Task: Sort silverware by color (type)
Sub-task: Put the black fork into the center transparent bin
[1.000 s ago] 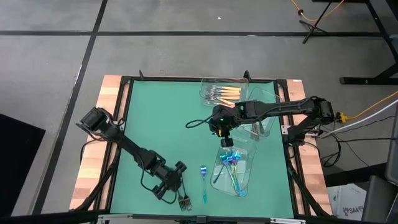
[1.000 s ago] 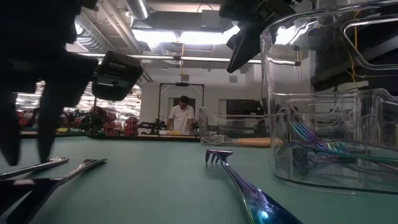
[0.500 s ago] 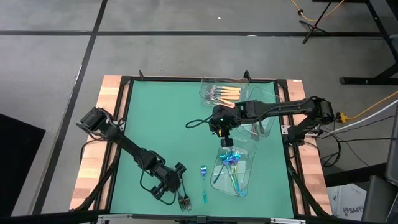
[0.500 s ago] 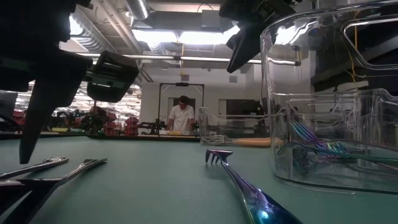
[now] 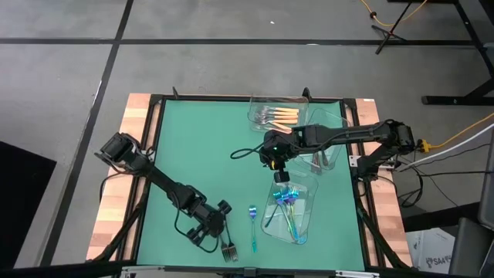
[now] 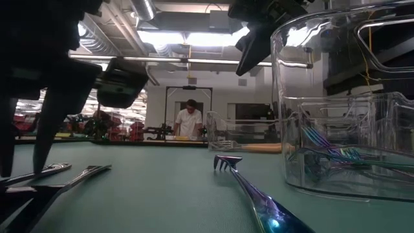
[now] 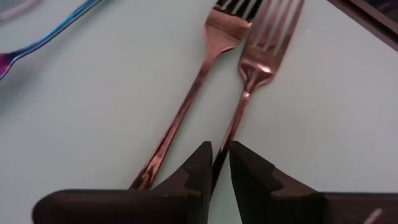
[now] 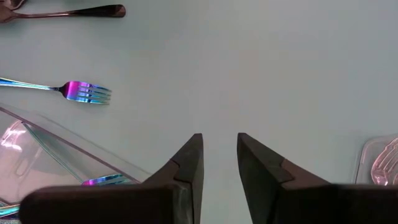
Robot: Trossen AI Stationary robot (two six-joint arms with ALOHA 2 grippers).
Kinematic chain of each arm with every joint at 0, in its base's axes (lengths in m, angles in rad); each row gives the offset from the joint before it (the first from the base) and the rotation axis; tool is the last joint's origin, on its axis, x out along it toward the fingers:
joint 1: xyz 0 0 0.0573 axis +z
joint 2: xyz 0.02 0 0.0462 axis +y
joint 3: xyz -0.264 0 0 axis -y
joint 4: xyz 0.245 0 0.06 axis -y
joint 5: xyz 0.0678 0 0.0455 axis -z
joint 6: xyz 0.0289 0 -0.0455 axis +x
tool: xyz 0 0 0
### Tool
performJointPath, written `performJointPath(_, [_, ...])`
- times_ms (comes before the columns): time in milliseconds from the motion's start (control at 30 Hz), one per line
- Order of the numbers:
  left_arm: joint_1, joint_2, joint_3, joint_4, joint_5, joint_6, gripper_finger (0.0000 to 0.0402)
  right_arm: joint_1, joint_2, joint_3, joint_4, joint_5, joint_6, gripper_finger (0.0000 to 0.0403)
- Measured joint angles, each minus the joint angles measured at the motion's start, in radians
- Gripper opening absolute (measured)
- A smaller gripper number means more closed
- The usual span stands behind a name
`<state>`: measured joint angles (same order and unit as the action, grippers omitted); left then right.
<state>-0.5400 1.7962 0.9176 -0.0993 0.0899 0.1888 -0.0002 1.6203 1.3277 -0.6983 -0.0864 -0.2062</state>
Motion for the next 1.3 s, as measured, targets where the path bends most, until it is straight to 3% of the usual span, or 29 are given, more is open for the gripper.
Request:
performJointPath(467, [0.008,0.057,0.005,0.031,0.024,0.028,0.0049,0.0,0.0,0.0,-0.002,0.0,0.0,0.0085])
performJointPath(733, [0.008,0.059,0.003,0.027,0.019,0.032,0.0008,0.0,0.0,0.0,-0.002,0.0,0.0,0.0085])
performJointPath(867, [0.008,0.059,0.003,0.026,0.02,0.032,0.001,0.0,0.0,0.0,-0.002,0.0,0.0,0.0085])
performJointPath(1100, [0.008,0.032,0.0,0.004,0.044,0.021,0.0004,0.0,0.0,0.0,-0.003,0.0,0.0,0.0085])
performJointPath(1300, [0.007,-0.035,-0.004,-0.024,-0.012,-0.029,0.0004,0.0,0.0,0.0,-0.007,0.0,0.0,0.0085])
